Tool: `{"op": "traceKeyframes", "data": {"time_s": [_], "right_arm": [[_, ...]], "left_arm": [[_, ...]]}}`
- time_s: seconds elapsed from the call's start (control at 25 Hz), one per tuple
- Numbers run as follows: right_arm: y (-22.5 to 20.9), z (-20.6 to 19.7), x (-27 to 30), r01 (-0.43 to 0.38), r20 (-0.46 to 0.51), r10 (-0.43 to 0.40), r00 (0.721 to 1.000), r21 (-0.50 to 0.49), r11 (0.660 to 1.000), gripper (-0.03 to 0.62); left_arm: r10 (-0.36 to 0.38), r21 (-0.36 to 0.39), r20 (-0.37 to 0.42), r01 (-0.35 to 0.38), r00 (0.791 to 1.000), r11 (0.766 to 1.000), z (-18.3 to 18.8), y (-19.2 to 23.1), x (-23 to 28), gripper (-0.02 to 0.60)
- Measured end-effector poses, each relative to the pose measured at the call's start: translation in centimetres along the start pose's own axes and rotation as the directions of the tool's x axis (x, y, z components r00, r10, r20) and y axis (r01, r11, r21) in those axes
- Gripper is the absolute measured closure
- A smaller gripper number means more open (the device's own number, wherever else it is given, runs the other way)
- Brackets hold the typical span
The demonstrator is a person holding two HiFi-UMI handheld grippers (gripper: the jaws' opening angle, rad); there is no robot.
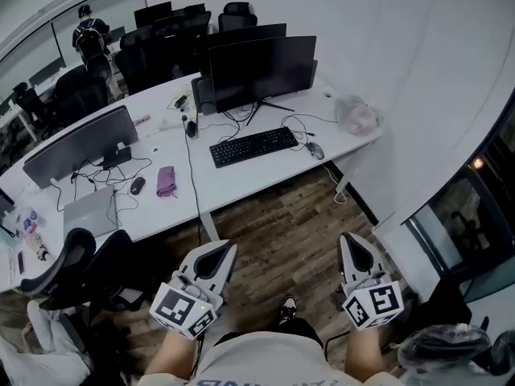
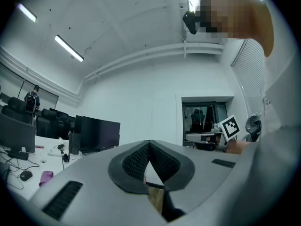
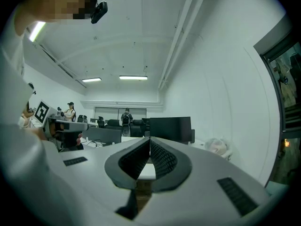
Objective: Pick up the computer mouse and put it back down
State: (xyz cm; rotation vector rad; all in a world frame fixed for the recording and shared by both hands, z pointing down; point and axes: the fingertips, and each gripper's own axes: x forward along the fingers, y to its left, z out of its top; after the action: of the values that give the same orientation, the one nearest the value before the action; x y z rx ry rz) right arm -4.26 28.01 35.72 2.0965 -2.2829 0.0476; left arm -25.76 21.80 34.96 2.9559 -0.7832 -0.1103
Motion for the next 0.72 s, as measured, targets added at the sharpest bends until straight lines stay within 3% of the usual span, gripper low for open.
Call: {"op": "traceKeyframes", "data": {"time_s": [0.72], "right_arm": [[-12.5,0.0,7.2,-0.052,0.005,0.052,0.999,0.043,0.998,0.574]], "left_arm": [[0.035,0.013,-0.027,-0.035,0.999,0.999,0.4,0.3,14.1,0.577]]}}
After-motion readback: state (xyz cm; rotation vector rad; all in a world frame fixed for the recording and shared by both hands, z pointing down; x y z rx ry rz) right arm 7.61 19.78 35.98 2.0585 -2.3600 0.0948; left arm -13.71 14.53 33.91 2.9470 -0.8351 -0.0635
